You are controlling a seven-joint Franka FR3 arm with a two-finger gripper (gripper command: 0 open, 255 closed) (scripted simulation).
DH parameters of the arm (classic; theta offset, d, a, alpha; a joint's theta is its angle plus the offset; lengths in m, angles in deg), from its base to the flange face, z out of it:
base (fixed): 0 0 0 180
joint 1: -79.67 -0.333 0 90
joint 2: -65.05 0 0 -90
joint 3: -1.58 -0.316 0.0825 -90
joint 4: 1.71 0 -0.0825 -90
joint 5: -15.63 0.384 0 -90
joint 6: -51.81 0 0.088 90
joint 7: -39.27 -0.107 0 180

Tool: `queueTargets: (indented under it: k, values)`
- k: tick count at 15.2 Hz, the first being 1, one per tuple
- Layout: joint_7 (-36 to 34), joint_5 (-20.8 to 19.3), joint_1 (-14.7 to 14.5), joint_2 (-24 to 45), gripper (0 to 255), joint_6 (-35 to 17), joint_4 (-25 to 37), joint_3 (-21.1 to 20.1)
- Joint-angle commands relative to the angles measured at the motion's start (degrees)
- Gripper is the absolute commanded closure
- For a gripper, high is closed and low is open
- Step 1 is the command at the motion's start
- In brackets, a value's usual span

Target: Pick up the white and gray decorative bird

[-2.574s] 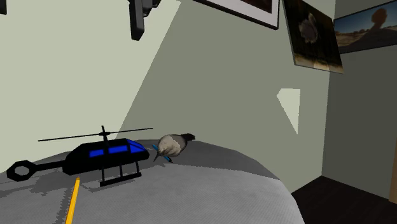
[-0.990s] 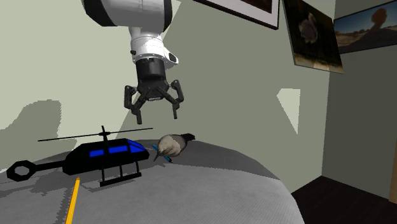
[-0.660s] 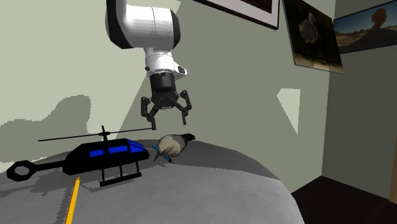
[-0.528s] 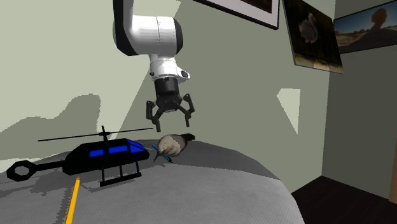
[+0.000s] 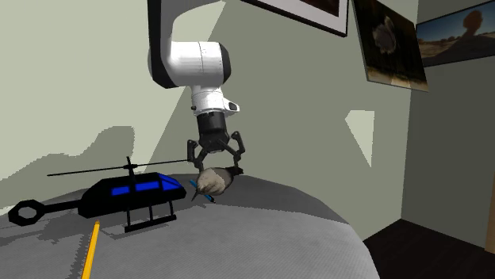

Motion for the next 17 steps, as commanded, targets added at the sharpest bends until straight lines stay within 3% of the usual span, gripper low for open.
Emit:
queueTargets:
  k: [1, 2, 3, 12, 17]
  values:
    - [-0.07, 0.01, 0.02, 0.47, 0, -0.88, -0.40, -0.01]
    - [-0.07, 0.01, 0.02, 0.48, 0, -0.88, -0.38, -0.01]
    - [-0.10, 0.02, 0.00, 0.54, 255, -0.81, -0.24, -0.02]
    - [-0.07, 0.01, 0.02, 0.48, 255, -0.88, -0.38, -0.01]
    - [0.21, 0.00, -0.02, -0.80, 255, 2.26, 1.49, 0.02]
